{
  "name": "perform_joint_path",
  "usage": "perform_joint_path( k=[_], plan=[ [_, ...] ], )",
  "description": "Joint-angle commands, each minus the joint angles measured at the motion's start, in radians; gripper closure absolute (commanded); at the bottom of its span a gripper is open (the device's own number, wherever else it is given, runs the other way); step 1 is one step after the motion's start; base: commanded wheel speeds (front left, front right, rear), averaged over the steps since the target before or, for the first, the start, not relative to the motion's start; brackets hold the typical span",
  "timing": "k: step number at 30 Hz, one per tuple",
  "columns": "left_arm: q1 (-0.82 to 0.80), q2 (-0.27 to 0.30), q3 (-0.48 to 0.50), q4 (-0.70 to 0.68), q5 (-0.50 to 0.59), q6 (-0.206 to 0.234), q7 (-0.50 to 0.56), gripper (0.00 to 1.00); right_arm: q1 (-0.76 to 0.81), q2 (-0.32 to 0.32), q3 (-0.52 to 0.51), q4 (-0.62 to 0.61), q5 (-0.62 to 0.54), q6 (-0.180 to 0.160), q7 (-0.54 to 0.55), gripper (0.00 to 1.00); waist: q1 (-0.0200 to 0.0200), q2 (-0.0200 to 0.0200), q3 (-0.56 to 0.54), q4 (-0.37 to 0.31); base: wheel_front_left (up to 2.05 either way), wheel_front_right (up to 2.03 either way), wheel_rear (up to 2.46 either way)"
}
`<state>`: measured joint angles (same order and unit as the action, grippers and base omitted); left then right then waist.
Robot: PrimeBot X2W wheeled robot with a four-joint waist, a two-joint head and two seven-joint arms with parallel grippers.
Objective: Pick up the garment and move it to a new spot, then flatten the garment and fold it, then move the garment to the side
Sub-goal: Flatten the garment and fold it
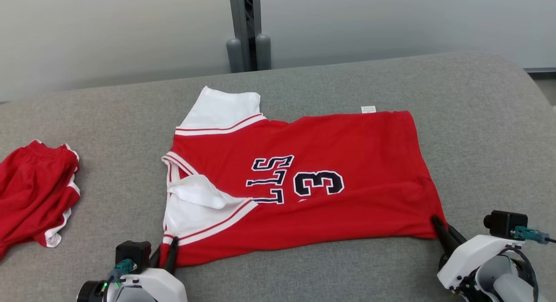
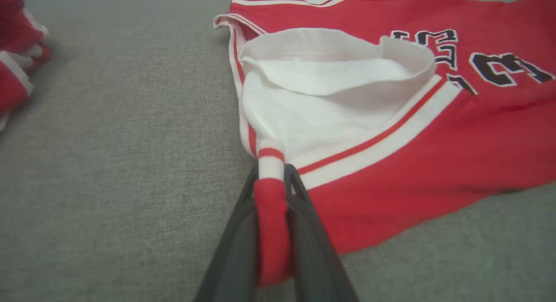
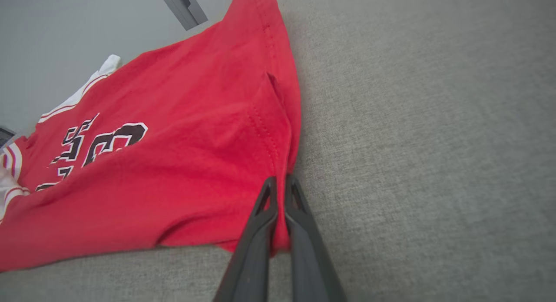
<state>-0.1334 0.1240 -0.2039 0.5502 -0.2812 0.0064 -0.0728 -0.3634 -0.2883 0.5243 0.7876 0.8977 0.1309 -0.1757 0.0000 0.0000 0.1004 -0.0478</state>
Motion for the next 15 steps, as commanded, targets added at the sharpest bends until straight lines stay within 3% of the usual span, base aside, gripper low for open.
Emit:
perform_joint_path(
  k=[1,15],
  plan=[
    [0.014,0.016,0.0,-0.008,0.006,-0.005,0.008,1.0,-0.001,-0.017,0.004,-0.005,0.011,0.0,0.011,1.0,0.0,0.0,-0.01,0.001,0.0,0.0,0.0],
    [0.189,0.137,-0.059,-0.281,-0.006,-0.055,0.28,1.0,0.092,-0.192,0.107,-0.176,0.205,0.0,0.322,1.0,0.0,0.0,-0.091,0.004,0.0,0.0,0.0]
  ],
)
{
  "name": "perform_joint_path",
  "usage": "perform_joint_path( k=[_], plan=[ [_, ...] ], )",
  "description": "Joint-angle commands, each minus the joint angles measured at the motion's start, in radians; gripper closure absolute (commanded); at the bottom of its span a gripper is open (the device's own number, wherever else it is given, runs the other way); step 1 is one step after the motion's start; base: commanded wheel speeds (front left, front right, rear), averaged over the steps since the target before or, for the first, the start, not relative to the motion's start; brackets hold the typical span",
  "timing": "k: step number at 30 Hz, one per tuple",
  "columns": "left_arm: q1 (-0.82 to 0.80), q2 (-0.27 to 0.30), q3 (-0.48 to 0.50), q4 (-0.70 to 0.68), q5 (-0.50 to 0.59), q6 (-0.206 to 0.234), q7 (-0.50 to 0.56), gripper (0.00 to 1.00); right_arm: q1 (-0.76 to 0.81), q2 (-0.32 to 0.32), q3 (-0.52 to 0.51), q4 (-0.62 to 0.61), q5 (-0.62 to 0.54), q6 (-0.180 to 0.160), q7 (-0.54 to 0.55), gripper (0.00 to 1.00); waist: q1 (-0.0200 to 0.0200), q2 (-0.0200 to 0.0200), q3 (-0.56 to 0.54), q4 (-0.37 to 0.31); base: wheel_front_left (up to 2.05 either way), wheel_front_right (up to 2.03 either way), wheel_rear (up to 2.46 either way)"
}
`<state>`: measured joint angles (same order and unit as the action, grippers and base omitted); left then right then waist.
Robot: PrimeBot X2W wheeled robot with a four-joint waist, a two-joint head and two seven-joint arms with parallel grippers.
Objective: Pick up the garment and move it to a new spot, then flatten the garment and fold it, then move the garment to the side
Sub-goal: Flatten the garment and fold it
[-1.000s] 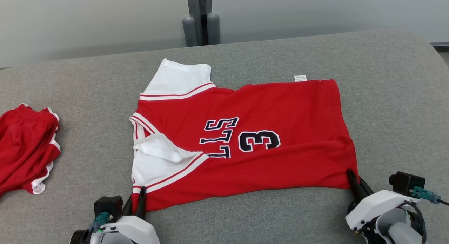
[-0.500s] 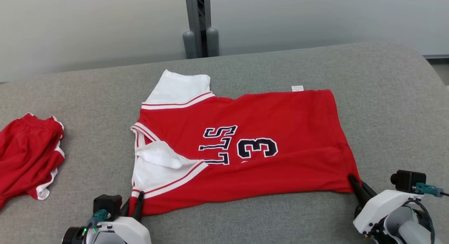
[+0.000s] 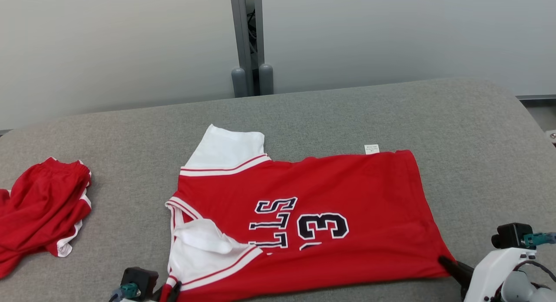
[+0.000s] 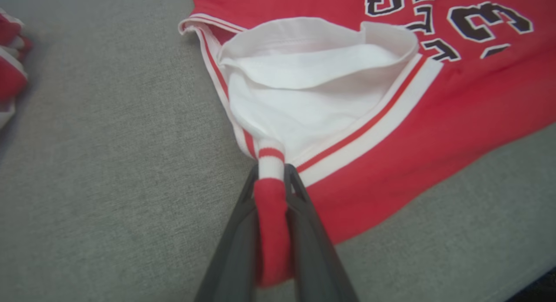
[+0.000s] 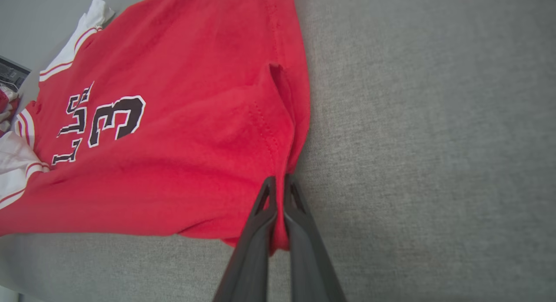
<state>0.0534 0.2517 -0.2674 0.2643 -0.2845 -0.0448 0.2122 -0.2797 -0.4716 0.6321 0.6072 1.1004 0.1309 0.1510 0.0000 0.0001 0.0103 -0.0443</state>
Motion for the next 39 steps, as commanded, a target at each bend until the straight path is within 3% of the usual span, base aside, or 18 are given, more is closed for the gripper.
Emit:
perform_joint_path(
  k=[1,9,20,21,22,31,39],
  plan=[
    [0.017,0.021,0.003,-0.02,-0.006,-0.007,0.019,1.0,0.017,-0.023,0.001,-0.01,0.013,0.0,0.02,1.0,0.0,-0.0001,-0.004,0.001,0.0,0.0,0.0],
    [0.134,0.08,-0.005,-0.21,-0.042,-0.008,0.166,1.0,0.108,-0.102,-0.027,-0.101,0.07,0.0,0.151,1.0,0.0,-0.0001,-0.017,0.006,0.0,0.0,0.0],
    [0.205,0.102,-0.026,-0.311,-0.064,0.004,0.272,1.0,0.197,-0.088,-0.099,-0.141,0.059,0.0,0.211,1.0,0.0,-0.0001,-0.013,0.002,0.0,0.0,0.0],
    [0.207,0.103,-0.028,-0.315,-0.065,0.004,0.279,0.62,0.202,-0.084,-0.111,-0.135,0.059,0.0,0.219,0.02,0.0,-0.0001,-0.012,0.002,0.0,0.0,0.0],
    [0.208,0.103,-0.026,-0.32,-0.067,0.011,0.284,0.0,0.206,-0.077,-0.12,-0.131,0.057,0.0,0.228,0.0,0.0,-0.0001,-0.011,0.001,0.0,0.0,0.0],
    [0.171,0.093,0.048,-0.407,-0.112,0.058,0.266,0.0,0.17,-0.069,-0.248,-0.172,-0.015,0.0,0.217,0.0,0.0,-0.0001,0.011,-0.003,0.0,0.0,0.0],
    [0.016,0.011,0.151,-0.43,-0.121,0.124,0.046,0.0,0.069,-0.014,-0.36,-0.26,-0.15,0.0,0.042,0.0,0.0,-0.0001,0.06,-0.014,0.0,0.0,0.0]
  ],
)
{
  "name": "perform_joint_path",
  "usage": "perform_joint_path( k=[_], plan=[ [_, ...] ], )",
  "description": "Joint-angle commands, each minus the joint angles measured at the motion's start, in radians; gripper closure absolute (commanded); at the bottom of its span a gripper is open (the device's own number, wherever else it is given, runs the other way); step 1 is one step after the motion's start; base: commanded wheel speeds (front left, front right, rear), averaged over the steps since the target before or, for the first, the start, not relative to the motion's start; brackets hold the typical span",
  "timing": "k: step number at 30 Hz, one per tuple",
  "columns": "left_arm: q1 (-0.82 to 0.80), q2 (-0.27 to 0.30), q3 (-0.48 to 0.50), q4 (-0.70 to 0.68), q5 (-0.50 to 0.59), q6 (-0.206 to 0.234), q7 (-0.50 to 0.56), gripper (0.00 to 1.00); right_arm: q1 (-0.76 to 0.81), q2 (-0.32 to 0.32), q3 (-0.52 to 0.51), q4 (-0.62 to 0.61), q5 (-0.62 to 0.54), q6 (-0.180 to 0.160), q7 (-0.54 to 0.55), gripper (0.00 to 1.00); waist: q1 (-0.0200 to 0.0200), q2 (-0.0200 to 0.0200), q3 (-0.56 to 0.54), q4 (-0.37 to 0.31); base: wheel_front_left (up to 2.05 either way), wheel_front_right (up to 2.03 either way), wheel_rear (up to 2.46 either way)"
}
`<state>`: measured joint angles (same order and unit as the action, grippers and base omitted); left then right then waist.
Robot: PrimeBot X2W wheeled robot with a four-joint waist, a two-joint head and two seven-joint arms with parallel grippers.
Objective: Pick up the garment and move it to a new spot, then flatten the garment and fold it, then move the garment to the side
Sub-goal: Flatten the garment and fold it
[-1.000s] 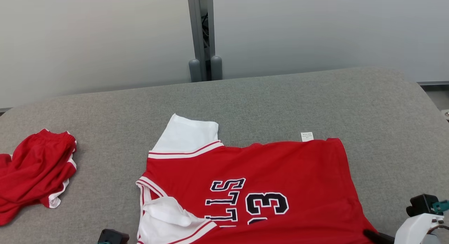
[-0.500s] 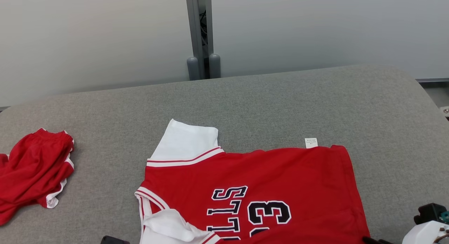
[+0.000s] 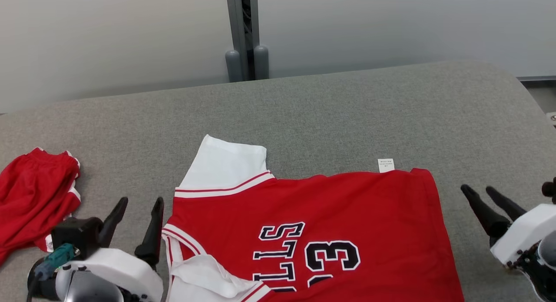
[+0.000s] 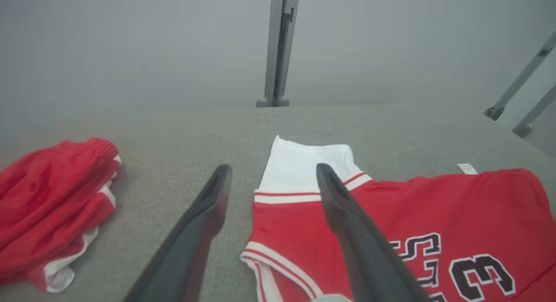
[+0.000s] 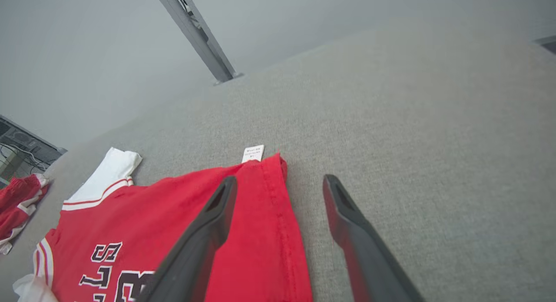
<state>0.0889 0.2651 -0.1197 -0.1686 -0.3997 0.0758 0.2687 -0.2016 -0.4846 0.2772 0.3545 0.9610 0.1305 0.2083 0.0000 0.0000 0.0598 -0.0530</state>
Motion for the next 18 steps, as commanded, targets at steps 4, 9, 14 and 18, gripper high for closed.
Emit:
perform_joint_path(
  k=[4,9,14,18],
  plan=[
    [-0.091,-0.063,0.011,0.053,-0.013,-0.008,-0.168,0.0,-0.054,0.042,-0.011,-0.051,-0.104,0.001,-0.165,0.0,0.0,0.0,0.037,-0.015,0.0,0.0,0.0],
    [-0.155,-0.115,-0.003,0.153,0.018,-0.022,-0.356,0.0,-0.076,0.094,0.011,-0.073,-0.194,0.001,-0.337,0.0,0.0,0.0,0.063,-0.03,0.0,0.0,0.0],
    [-0.187,-0.149,-0.007,0.261,0.03,-0.033,-0.495,0.0,-0.077,0.155,0.025,-0.053,-0.242,0.001,-0.44,0.0,0.0,0.0,0.078,-0.05,0.0,0.0,0.0],
    [-0.202,-0.17,0.004,0.324,0.037,-0.033,-0.528,0.0,-0.083,0.2,0.04,-0.025,-0.274,0.001,-0.464,0.0,0.0,0.0,0.094,-0.068,0.0,0.0,0.0]
  ],
)
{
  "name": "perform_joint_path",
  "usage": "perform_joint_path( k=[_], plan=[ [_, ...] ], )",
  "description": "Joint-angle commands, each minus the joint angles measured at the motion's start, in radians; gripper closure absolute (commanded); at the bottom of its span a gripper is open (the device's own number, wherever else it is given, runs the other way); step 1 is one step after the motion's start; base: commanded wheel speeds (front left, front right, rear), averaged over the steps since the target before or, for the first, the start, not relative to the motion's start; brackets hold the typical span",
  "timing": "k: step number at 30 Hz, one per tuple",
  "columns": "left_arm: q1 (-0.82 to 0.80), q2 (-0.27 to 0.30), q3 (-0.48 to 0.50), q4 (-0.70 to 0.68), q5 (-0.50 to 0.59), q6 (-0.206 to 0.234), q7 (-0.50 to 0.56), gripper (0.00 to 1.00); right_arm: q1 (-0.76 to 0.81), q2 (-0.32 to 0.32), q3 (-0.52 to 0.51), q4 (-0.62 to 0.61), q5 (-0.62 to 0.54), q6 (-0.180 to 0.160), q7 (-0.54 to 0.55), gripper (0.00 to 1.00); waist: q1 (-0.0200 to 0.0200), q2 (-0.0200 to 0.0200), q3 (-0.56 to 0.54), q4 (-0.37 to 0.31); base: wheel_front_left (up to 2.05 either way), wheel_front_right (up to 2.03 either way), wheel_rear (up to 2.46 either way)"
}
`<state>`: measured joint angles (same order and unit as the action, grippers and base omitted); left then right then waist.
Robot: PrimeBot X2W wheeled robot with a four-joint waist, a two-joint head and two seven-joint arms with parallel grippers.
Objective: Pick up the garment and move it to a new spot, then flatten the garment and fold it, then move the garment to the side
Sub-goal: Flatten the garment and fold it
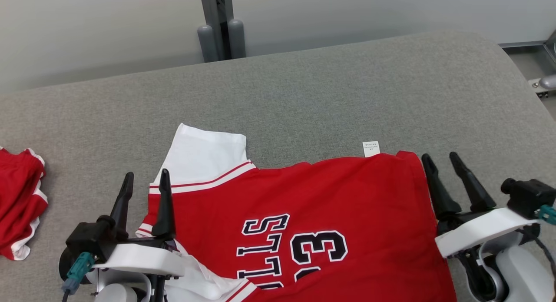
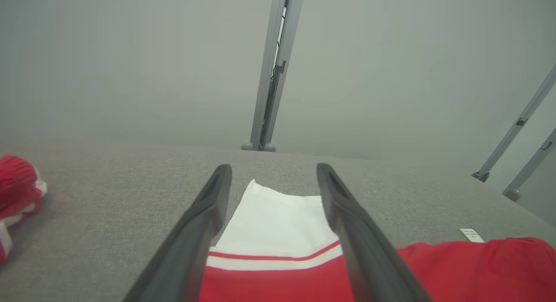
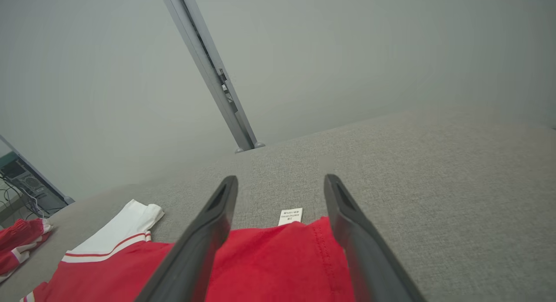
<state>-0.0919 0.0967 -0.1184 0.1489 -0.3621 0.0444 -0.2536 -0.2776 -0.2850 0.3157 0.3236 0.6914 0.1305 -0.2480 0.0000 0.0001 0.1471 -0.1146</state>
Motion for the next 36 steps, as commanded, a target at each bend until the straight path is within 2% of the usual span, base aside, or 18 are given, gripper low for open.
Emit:
perform_joint_path(
  k=[1,7,10,17,22,30,36],
  plan=[
    [-0.031,-0.005,0.007,0.033,0.012,-0.006,-0.01,0.0,-0.014,0.013,0.005,0.016,-0.012,0.001,-0.014,0.0,0.0,-0.0001,0.014,-0.013,0.0,0.0,0.0],
    [-0.069,0.004,0.03,0.083,0.045,-0.017,-0.011,0.0,-0.031,0.019,0.008,0.027,-0.008,0.001,-0.019,0.0,0.0,-0.0001,0.041,-0.031,0.0,0.0,0.0],
    [-0.117,0.036,0.02,0.141,0.072,-0.022,-0.002,0.0,-0.046,0.018,0.006,0.025,-0.002,0.001,-0.019,0.0,0.0,-0.0001,0.063,-0.044,0.0,0.0,0.0],
    [-0.296,0.14,-0.029,0.284,0.154,-0.032,0.173,0.0,-0.068,0.04,0.01,0.001,0.001,0.001,-0.02,0.0,0.0,-0.0001,0.129,-0.089,0.0,0.0,0.0],
    [-0.426,0.186,-0.062,0.375,0.188,-0.056,0.294,0.0,-0.076,0.058,0.003,-0.014,0.0,0.001,-0.019,0.0,0.0,-0.0001,0.173,-0.119,0.0,0.0,0.0],
    [-0.558,0.244,-0.09,0.494,0.214,-0.086,0.401,0.0,-0.093,0.078,0.014,-0.02,0.015,0.001,-0.019,0.0,0.0,-0.0001,0.216,-0.163,0.0,0.0,0.0],
    [-0.591,0.264,-0.11,0.541,0.212,-0.107,0.425,0.0,-0.094,0.08,0.015,-0.025,0.019,0.001,-0.019,0.0,0.0,-0.0001,0.226,-0.173,0.0,0.0,0.0]
  ],
)
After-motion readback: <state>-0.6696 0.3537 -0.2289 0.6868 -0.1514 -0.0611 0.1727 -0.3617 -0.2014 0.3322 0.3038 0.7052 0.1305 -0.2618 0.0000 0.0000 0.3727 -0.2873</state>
